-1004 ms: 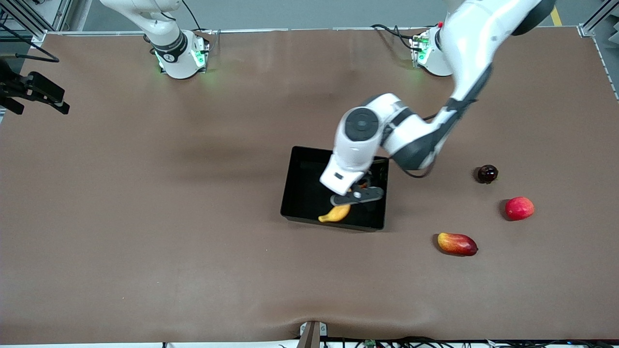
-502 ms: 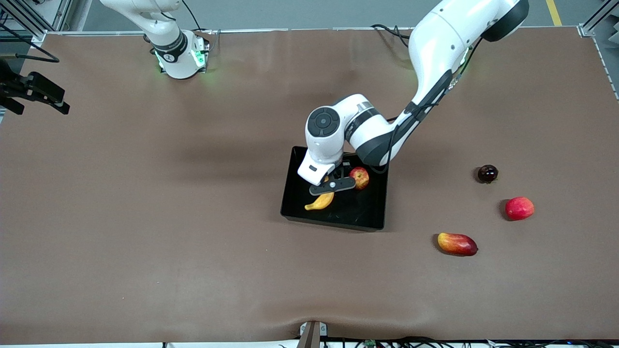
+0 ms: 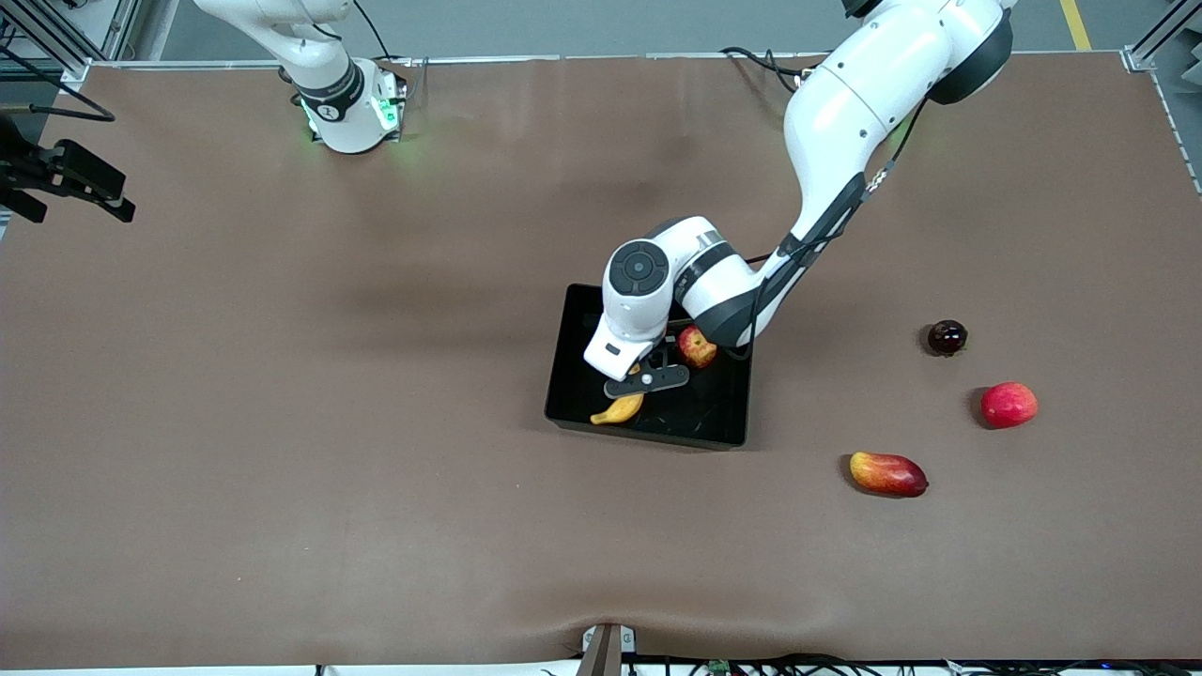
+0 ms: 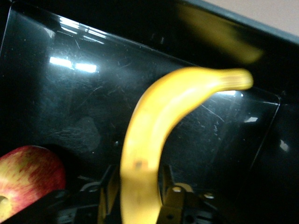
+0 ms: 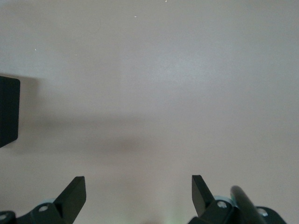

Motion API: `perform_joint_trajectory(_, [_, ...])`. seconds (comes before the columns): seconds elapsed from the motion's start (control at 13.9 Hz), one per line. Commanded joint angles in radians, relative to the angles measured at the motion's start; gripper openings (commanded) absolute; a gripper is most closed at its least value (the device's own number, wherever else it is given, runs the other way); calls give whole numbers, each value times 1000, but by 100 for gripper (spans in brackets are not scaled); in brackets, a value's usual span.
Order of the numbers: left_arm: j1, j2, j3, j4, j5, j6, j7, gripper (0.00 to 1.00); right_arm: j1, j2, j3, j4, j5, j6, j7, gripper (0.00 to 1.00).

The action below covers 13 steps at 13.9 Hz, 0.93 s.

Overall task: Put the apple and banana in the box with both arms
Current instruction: 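Lower the banana into the box and open the left gripper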

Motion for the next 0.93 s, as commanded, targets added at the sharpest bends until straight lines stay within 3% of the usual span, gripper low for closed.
perform_joint_trajectory(0.0, [-6,-5,15,26,-4,4,12,100,-35,11,15,21,19,-8,-17,100])
perform_joint_trajectory(0.29, [89,-114,13,38,-16,-13,7,100,-36,11,15,22,24,-8,-17,100])
perform_joint_trajectory(0.57, [261,-303,6,35,-30,-171,59,100,-36,11,15,22,24,-8,-17,100])
perform_joint_trajectory(0.86, [361,-462,6,35,-72,-352,125,100,-36,11,15,22,24,-7,-17,100])
